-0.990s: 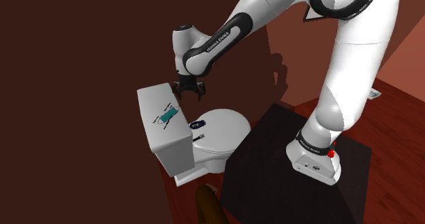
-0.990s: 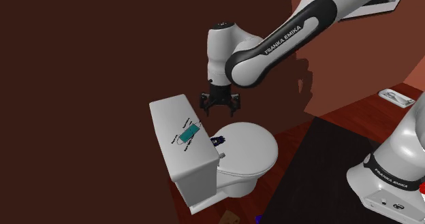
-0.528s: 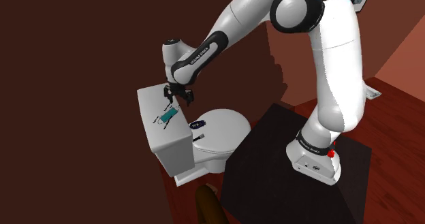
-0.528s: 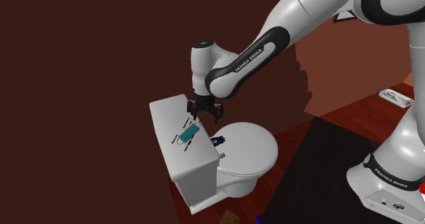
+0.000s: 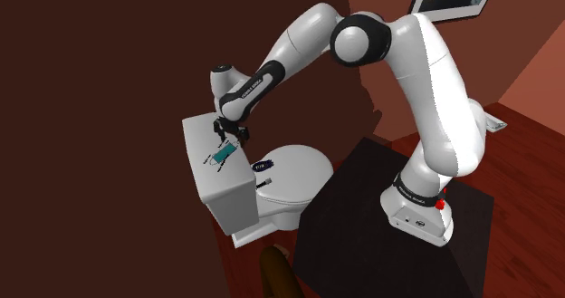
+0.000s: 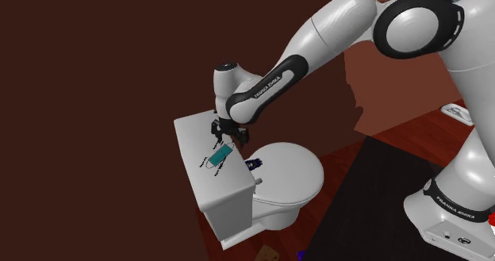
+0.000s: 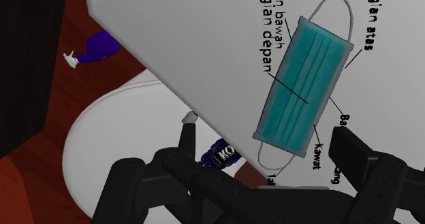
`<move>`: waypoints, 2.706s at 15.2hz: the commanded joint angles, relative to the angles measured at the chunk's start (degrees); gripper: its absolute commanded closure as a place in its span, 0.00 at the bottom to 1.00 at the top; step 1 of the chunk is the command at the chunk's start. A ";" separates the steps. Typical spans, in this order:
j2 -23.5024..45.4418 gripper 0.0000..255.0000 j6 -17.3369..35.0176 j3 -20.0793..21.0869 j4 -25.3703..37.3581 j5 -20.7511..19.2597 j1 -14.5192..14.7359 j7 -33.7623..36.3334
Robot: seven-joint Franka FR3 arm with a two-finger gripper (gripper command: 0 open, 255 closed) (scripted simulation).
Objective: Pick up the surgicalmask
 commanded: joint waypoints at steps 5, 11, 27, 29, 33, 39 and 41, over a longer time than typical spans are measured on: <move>3.46 0.00 2.19 -0.67 1.33 -0.54 0.51 0.37; 3.43 1.00 2.18 -0.67 1.31 -0.54 0.52 0.38; 14.49 0.00 -1.25 -1.36 16.94 -0.56 3.91 1.62; 15.55 0.00 -0.82 -1.49 17.57 -0.64 4.03 1.62; 15.58 1.00 -0.93 -1.48 17.71 -0.63 4.05 1.61; 15.50 1.00 -0.78 -1.49 17.49 -0.64 4.01 1.62; 14.88 1.00 -1.10 -1.40 17.18 -0.59 3.95 1.62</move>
